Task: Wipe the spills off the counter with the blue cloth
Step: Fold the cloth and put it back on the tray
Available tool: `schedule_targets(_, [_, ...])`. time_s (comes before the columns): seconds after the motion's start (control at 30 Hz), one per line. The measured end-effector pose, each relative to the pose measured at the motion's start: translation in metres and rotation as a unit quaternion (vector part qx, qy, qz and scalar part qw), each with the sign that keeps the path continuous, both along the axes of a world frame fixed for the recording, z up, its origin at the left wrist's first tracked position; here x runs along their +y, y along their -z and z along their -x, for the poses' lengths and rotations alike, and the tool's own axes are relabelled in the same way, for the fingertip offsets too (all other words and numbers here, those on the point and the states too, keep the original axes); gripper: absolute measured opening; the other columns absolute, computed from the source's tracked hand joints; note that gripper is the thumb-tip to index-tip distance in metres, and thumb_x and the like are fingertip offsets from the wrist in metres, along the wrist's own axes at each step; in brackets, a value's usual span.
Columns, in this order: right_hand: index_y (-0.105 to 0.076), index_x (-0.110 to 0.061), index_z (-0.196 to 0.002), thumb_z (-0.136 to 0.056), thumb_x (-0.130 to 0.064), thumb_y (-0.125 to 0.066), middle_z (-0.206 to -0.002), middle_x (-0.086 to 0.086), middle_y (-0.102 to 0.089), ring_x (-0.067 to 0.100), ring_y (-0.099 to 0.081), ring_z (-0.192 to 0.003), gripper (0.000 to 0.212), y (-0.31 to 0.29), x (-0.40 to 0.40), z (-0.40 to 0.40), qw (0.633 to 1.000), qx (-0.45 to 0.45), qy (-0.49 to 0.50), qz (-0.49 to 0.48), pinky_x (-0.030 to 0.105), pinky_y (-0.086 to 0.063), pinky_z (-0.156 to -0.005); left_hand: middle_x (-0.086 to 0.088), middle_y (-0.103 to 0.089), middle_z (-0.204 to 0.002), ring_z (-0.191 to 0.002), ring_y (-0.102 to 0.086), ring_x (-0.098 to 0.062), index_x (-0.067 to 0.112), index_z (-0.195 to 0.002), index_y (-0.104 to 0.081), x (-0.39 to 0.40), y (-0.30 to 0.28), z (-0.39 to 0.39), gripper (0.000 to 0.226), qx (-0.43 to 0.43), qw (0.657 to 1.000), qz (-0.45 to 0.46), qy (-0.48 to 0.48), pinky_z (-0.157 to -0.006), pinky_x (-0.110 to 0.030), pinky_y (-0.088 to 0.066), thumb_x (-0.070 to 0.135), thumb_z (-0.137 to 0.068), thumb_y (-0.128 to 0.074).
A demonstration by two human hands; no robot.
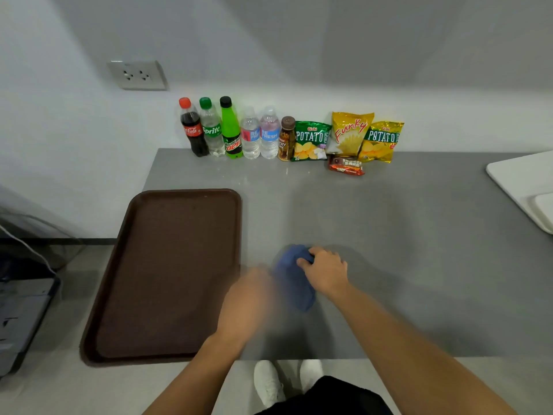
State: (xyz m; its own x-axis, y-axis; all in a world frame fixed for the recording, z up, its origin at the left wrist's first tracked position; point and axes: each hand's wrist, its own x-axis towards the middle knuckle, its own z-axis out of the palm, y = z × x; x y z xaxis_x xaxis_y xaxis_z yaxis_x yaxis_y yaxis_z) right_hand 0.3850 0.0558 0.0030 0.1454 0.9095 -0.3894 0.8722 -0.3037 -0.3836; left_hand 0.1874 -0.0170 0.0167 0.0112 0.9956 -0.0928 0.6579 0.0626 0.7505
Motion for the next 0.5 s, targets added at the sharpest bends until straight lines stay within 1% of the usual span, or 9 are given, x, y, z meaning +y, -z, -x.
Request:
schedule_targets(0.07, [-0.063,-0.014,-0.118,-0.097,-0.042,-0.06,-0.118,0.012,-0.07,0.035,-0.062,-0.114,0.035,-0.01,-0.002,-0.005,0.996,0.084,0.012,-0.003,0.037,-0.046,-0.092,0.004,-0.07,-0.089,-0.077,-0.066,-0.009,0.02,-0.108,-0.069,0.004,0.004,-0.009,0.015,-0.016,1.0,0.019,-0.007,-0.077,-0.035,-0.055,0.031,-0.102,-0.061])
schedule_targets(0.13, [-0.065,-0.012,-0.11,-0.095,-0.038,-0.065,-0.108,0.01,-0.071,0.032,-0.065,-0.102,0.03,-0.023,-0.006,-0.01,0.988,0.156,0.014,-0.004,0.031,-0.043,-0.08,0.003,-0.069,-0.104,-0.088,-0.065,-0.006,0.02,-0.116,-0.068,0.007,0.008,-0.018,0.021,-0.037,0.998,0.047,-0.032,-0.083,-0.029,-0.053,0.034,-0.102,-0.06])
schedule_targets(0.2, [-0.065,-0.014,-0.107,-0.094,-0.038,-0.066,-0.098,0.004,-0.067,0.023,-0.059,-0.09,0.028,-0.037,-0.012,-0.013,0.982,0.188,0.003,-0.011,0.028,-0.039,-0.078,0.0,-0.064,-0.121,-0.097,-0.063,-0.004,0.023,-0.127,-0.063,0.01,0.009,-0.027,0.031,-0.073,0.992,0.079,-0.061,-0.086,-0.023,-0.047,0.04,-0.103,-0.057])
schedule_targets(0.23, [-0.064,-0.016,-0.102,-0.094,-0.038,-0.066,-0.091,0.0,-0.063,0.019,-0.055,-0.085,0.023,-0.044,-0.016,-0.015,0.98,0.198,-0.003,-0.017,0.027,-0.038,-0.077,-0.002,-0.061,-0.13,-0.104,-0.063,-0.007,0.023,-0.135,-0.059,0.011,0.009,-0.031,0.039,-0.091,0.988,0.098,-0.075,-0.09,-0.023,-0.045,0.044,-0.103,-0.054])
schedule_targets(0.3, [-0.06,-0.017,-0.091,-0.094,-0.034,-0.066,-0.081,-0.005,-0.057,0.017,-0.052,-0.079,0.018,-0.054,-0.023,-0.016,0.973,0.228,-0.009,-0.023,0.03,-0.039,-0.074,-0.005,-0.054,-0.146,-0.124,-0.058,-0.016,0.021,-0.149,-0.049,0.013,0.011,-0.038,0.054,-0.11,0.979,0.136,-0.103,-0.101,-0.026,-0.04,0.051,-0.104,-0.047])
schedule_targets(0.33, [-0.06,-0.014,-0.091,-0.095,-0.031,-0.067,-0.08,-0.003,-0.057,0.017,-0.051,-0.078,0.019,-0.058,-0.026,-0.017,0.967,0.254,-0.003,-0.021,0.033,-0.04,-0.074,-0.004,-0.053,-0.15,-0.132,-0.054,-0.019,0.021,-0.152,-0.046,0.014,0.013,-0.039,0.059,-0.121,0.973,0.158,-0.117,-0.107,-0.029,-0.039,0.055,-0.104,-0.044])
schedule_targets(0.4, [-0.062,-0.005,-0.096,-0.095,-0.026,-0.069,-0.081,0.003,-0.058,0.016,-0.052,-0.076,0.022,-0.065,-0.034,-0.014,0.949,0.313,0.013,-0.018,0.035,-0.043,-0.076,-0.004,-0.057,-0.147,-0.134,-0.055,-0.022,0.023,-0.151,-0.047,0.012,0.016,-0.043,0.066,-0.195,0.948,0.201,-0.15,-0.116,-0.041,-0.04,0.064,-0.1,-0.039])
schedule_targets(0.43, [-0.062,-0.002,-0.098,-0.095,-0.024,-0.069,-0.082,0.005,-0.059,0.016,-0.052,-0.076,0.023,-0.068,-0.038,-0.011,0.939,0.343,0.02,-0.017,0.034,-0.043,-0.076,-0.005,-0.063,-0.139,-0.128,-0.06,-0.023,0.022,-0.147,-0.051,0.011,0.016,-0.043,0.071,-0.246,0.93,0.215,-0.168,-0.114,-0.047,-0.043,0.069,-0.096,-0.039])
schedule_targets(0.5, [-0.062,0.0,-0.102,-0.096,-0.022,-0.068,-0.085,0.011,-0.062,0.016,-0.056,-0.078,0.023,-0.073,-0.044,-0.004,0.92,0.389,0.036,-0.011,0.033,-0.045,-0.074,-0.007,-0.072,-0.122,-0.115,-0.068,-0.025,0.02,-0.134,-0.061,0.008,0.015,-0.039,0.075,-0.319,0.902,0.226,-0.185,-0.107,-0.051,-0.05,0.073,-0.086,-0.04])
